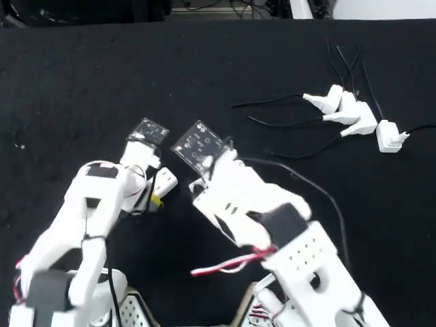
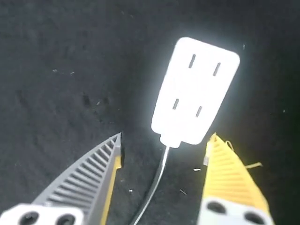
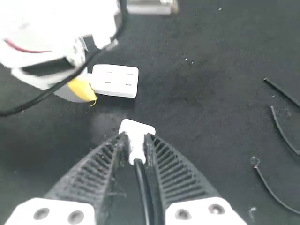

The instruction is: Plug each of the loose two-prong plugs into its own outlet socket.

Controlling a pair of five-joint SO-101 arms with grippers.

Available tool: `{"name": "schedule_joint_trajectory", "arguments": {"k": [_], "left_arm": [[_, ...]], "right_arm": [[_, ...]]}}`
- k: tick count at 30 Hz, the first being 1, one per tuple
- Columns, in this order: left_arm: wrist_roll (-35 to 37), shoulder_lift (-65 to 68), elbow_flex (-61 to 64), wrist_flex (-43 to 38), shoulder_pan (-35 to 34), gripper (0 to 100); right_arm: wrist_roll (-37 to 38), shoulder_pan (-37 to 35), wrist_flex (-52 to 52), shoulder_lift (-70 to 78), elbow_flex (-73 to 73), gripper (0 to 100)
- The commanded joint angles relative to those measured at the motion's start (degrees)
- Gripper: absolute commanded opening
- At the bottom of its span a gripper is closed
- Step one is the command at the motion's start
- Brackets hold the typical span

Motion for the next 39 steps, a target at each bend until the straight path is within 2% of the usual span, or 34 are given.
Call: {"name": "schedule_joint_trajectory", "arguments": {"k": [1,5,13,19,23,27,32,39], "left_arm": [[-8.18,4.92,-6.64,-0.53,0.92,25],[-15.21,5.27,-7.52,-0.44,4.26,27],[-21.54,5.71,-7.52,-0.53,17.27,27],[-26.20,5.27,-6.99,0.09,18.77,27],[-26.29,4.84,-8.84,4.40,18.33,27],[-19.16,0.35,-11.56,8.26,15.96,27],[-12.22,-9.14,-11.12,9.41,9.98,27],[-1.41,-19.52,-3.74,9.32,2.51,27]], "right_arm": [[-0.09,4.31,1.85,-7.34,-0.40,1.1],[2.20,6.68,4.04,-12.44,-0.40,1.1],[2.46,6.86,5.19,-12.97,-0.66,1.1],[2.55,11.69,5.10,-13.41,-1.01,1.1],[2.55,12.66,5.01,-13.23,-1.27,1.1],[2.55,12.66,5.19,-12.97,-1.98,1.1],[2.55,12.66,5.27,-12.97,-2.15,1.1],[2.55,12.22,5.27,-12.88,-2.07,1.1]]}}
